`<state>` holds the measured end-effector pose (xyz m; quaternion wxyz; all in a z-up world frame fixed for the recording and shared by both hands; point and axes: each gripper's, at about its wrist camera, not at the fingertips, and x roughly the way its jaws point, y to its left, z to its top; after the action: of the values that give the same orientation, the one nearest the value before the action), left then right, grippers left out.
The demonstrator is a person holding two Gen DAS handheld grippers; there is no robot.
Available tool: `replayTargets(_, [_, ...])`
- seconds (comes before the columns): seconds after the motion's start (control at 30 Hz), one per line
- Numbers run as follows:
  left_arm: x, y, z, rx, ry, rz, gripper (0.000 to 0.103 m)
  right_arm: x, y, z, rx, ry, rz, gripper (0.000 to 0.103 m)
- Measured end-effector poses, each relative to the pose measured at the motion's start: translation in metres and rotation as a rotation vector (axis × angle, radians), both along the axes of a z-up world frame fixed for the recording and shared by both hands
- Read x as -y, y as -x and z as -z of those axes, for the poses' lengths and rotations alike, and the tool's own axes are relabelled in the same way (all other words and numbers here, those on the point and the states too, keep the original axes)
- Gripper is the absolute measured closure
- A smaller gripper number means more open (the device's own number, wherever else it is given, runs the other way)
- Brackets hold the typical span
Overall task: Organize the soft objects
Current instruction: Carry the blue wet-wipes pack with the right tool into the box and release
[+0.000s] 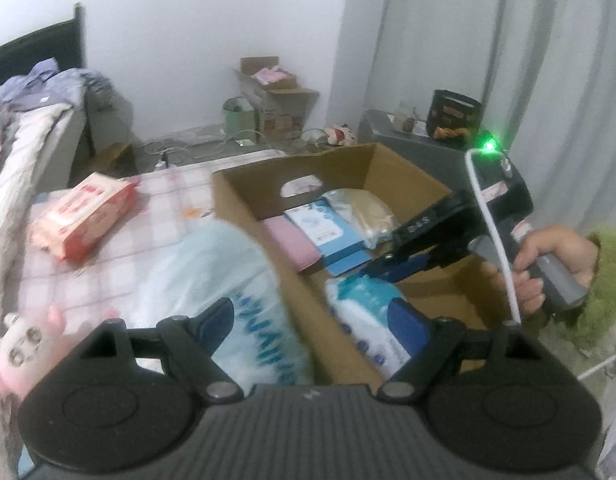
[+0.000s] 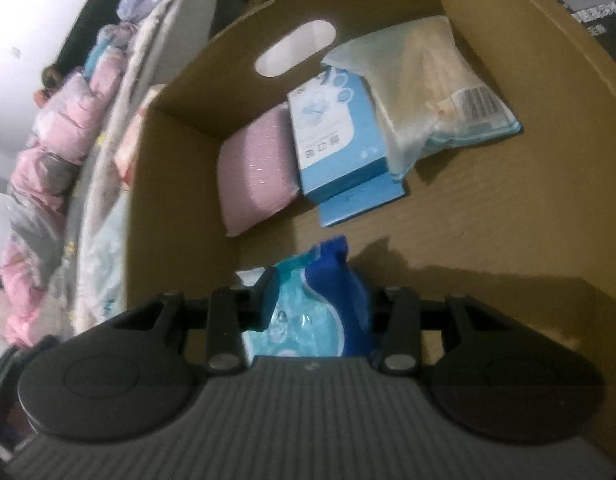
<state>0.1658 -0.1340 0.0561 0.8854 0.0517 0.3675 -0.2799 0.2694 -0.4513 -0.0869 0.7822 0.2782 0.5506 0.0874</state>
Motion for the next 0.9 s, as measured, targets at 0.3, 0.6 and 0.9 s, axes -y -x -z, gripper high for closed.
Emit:
replayTargets(0.3, [-0.055, 0.02, 0.01, -0.057, 0.06, -0.082, 0.018, -0.005, 0.021, -0.01, -0.084, 0.021, -0.113, 0.055])
replayTargets(0.6, [-0.072, 0.041, 0.03, -0.097, 0.092, -0.096, 0.018, -0.04, 0.021, -0.003, -0.045, 0.092, -0.127, 0.063])
replayTargets(0.9, [-0.097, 0.051, 0.044, -0.123, 0.094, -0.168, 0.018, -0.061, 0.009, -0.002, 0.004, 0.103, -0.071, 0.065])
